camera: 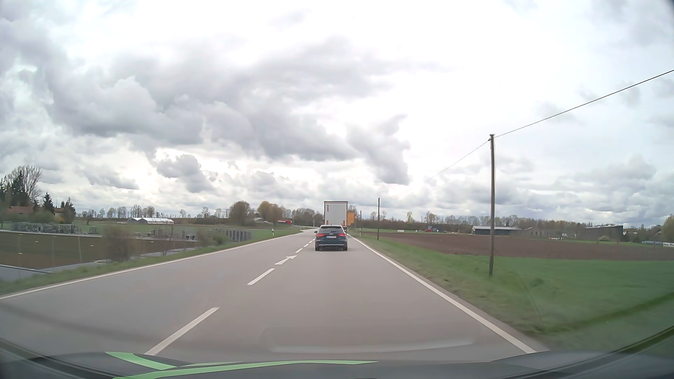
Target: Follow the waypoints while adhering to traffic rules and regulations
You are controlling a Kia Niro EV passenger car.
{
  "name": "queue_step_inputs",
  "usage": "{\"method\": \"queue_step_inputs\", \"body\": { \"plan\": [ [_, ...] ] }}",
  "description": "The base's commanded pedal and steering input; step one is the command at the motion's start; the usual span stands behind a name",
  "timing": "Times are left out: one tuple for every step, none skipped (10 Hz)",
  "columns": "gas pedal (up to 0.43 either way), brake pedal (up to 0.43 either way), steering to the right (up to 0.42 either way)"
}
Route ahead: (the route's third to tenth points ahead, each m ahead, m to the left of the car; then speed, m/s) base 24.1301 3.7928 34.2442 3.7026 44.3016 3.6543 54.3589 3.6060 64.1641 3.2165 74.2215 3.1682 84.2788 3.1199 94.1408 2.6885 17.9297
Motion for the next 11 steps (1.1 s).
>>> {"method": "queue_step_inputs", "body": {
  "plan": [
    [0.000,0.000,0.003],
    [0.000,0.000,0.003],
    [0.000,0.000,0.004],
    [0.000,0.000,0.003],
    [0.000,0.000,0.003],
    [0.000,0.000,0.003],
    [0.000,0.000,0.003],
    [0.000,0.000,0.003],
    [0.000,0.000,0.003],
    [0.000,0.000,0.003],
    [0.000,0.000,0.003]
  ]
}}
